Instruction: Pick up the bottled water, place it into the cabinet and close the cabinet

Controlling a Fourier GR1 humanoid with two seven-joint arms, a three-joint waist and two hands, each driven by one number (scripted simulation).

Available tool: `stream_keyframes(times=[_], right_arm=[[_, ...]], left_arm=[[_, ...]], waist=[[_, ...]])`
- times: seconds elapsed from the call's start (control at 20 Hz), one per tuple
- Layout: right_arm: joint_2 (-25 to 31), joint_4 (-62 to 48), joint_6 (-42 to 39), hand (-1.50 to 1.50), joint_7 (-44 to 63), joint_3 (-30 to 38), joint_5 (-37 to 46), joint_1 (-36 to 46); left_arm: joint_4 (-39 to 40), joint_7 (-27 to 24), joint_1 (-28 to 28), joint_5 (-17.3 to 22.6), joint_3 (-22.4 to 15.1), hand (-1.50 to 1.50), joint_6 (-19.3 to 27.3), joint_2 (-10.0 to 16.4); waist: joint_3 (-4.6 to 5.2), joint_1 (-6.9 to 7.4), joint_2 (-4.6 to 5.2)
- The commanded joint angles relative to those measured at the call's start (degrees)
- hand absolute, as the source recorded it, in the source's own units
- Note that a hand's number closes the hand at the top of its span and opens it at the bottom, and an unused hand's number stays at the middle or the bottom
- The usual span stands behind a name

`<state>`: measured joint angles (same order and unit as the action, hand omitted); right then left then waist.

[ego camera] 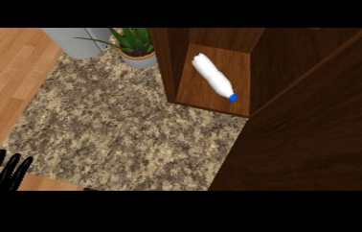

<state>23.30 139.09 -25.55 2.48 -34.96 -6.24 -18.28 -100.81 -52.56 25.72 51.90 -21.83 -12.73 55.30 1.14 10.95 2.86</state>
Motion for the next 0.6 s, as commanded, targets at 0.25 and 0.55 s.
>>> stream_keyframes(times=[0.25, 0.55], right_arm=[[-10.8, -14.2, 5.3, 1.5, 10.1, -1.2, -11.6, 9.0], [-17.8, -25.1, 12.4, 1.5, 14.5, 10.4, -12.0, 22.4]], left_arm=[[0.4, 0.0, -1.2, 1.5, 2.1, -1.5, -2.5, 1.1], [1.9, 0.1, 0.9, 2.2, 2.2, -1.5, -4.0, 1.3]], waist=[[-0.47, 0.75, 0.59], [-0.6, -0.7, -0.72]])
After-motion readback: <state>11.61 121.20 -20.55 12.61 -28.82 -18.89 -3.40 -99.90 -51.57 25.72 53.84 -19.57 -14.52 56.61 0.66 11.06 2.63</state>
